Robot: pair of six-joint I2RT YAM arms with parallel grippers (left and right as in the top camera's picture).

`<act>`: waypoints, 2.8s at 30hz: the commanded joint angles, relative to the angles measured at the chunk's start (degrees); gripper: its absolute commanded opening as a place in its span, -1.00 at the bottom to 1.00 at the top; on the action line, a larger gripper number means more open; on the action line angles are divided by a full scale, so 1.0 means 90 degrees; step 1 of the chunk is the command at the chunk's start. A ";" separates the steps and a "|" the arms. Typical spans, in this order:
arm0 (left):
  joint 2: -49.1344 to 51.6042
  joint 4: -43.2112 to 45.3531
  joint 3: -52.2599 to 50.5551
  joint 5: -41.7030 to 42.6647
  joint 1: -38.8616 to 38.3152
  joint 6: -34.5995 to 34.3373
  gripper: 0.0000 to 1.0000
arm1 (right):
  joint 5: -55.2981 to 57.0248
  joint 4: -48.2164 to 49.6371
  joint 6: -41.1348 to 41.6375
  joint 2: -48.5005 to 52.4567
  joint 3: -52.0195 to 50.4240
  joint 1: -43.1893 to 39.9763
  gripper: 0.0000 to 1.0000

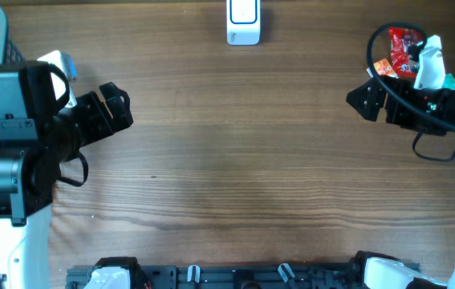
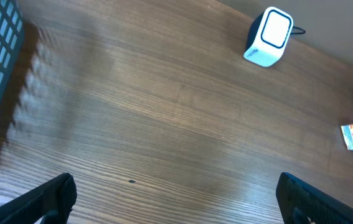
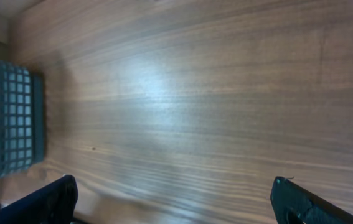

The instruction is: Scan the item barcode

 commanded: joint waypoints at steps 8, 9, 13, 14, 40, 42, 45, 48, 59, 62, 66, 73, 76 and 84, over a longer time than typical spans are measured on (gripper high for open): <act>0.0000 0.0019 0.0005 -0.0063 0.0039 -0.0058 1.00 | -0.0095 0.2737 -0.0699 -0.2045 -0.2514 0.0867 0.99; 0.0000 0.0019 0.0005 -0.0063 0.0039 -0.0058 1.00 | -0.0158 0.3113 -0.0894 -0.2387 -0.2902 0.1044 0.99; 0.0000 0.0019 0.0005 -0.0063 0.0039 -0.0058 1.00 | -0.0170 0.4384 -0.1100 -0.3589 -0.4306 0.1472 0.99; 0.0000 0.0019 0.0005 -0.0063 0.0039 -0.0058 1.00 | -0.0170 0.4648 -0.1098 -0.3820 -0.4622 0.1491 0.99; 0.0000 0.0019 0.0005 -0.0063 0.0039 -0.0058 1.00 | 0.0476 1.0025 -0.1059 -0.7701 -1.0329 0.1559 1.00; 0.0000 0.0019 0.0005 -0.0063 0.0039 -0.0058 1.00 | 0.0687 1.0030 -0.1054 -0.7847 -1.0394 0.1559 1.00; 0.0000 0.0019 0.0005 -0.0063 0.0039 -0.0058 1.00 | 0.0942 1.0025 -0.1059 -0.8070 -1.0457 0.1559 0.99; 0.0000 0.0019 0.0005 -0.0063 0.0039 -0.0058 1.00 | 0.1156 1.0030 -0.1071 -0.8308 -1.0552 0.1559 0.99; 0.0000 0.0019 0.0005 -0.0063 0.0039 -0.0058 1.00 | 0.1668 0.9615 -0.1071 -0.8694 -1.0567 0.1552 0.99; 0.0000 0.0019 0.0005 -0.0063 0.0039 -0.0058 1.00 | 0.1846 0.9486 -0.1071 -0.8694 -1.0567 0.1552 0.99; 0.0000 0.0019 0.0005 -0.0063 0.0039 -0.0058 1.00 | 0.2242 0.9061 -0.1066 -0.8694 -1.0562 0.1535 0.99; 0.0000 0.0019 0.0005 -0.0063 0.0039 -0.0058 1.00 | 0.2375 0.9034 -0.1066 -0.8694 -1.0562 0.1214 1.00; 0.0000 0.0019 0.0005 -0.0063 0.0039 -0.0058 1.00 | 0.2579 0.8998 -0.1037 -0.8694 -1.0562 0.1120 0.99; 0.0000 0.0019 0.0005 -0.0063 0.0039 -0.0058 1.00 | 0.2999 0.8971 -0.0568 -0.8694 -1.0562 0.1120 0.99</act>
